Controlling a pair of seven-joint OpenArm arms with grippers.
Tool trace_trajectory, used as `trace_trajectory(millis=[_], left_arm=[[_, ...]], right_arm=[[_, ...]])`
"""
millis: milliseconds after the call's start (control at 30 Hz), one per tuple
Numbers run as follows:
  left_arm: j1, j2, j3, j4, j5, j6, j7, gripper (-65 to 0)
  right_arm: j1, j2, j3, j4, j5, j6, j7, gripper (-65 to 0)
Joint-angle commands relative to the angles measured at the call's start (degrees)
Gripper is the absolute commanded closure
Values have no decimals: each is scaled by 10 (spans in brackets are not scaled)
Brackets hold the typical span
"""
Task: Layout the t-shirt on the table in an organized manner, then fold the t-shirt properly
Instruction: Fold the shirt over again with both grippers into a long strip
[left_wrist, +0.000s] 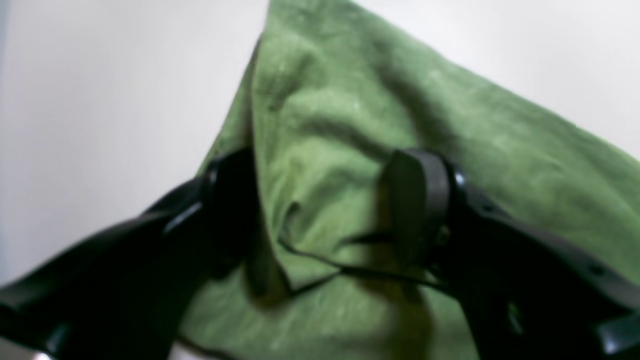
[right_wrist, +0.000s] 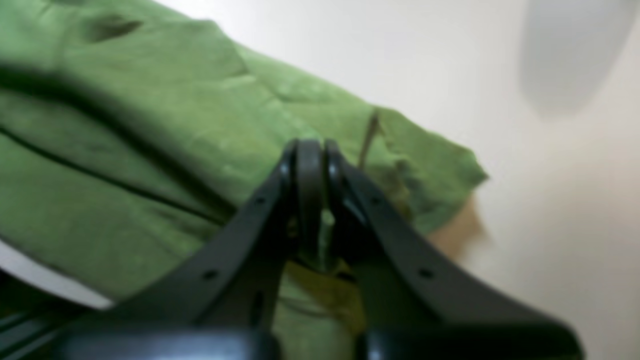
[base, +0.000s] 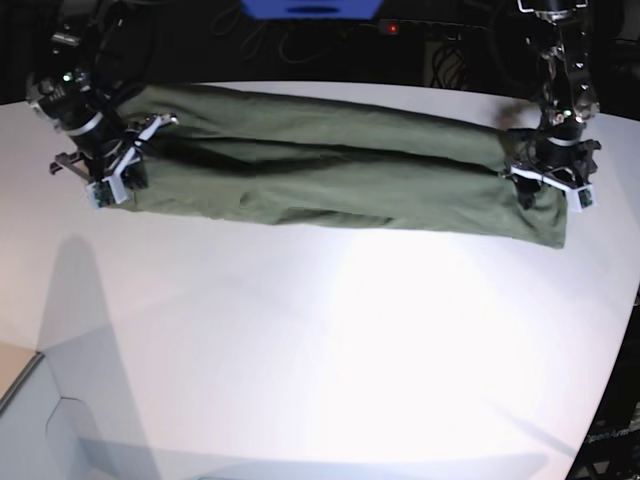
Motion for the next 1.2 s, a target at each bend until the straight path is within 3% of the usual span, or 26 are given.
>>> trace_trajectory(millis=[0,367,533,633,867,1033,1167], left_arm=[[-3,-8,-4,9,-1,0,-12,-415],[0,-9,-4,17,-1,0,-12,-427],[13,-9,-4,41,-1,0,-12,-585],[21,-11,-11,61,-1,0,-12,-637],[16,-11,-80,68,-1,-1,-12,-637],[1,-16,-78,65,5,-1,-11,-637],[-17,-16,-78,1,1,-1,-11,-637]], right_arm=[[1,3,4,9,6,-2,12,0],[6,-17,-3,-90,7,-2,27,0],[6,-15,-20,-126,7,-2,66,0],[7,-14,-20,-142,7,-2,69,0],[20,-7,-20,-176,6,-2,70,0],[22,-7,-20,-176,6,-2,70,0],[28,-7,-20,-175,6,-2,70,0]])
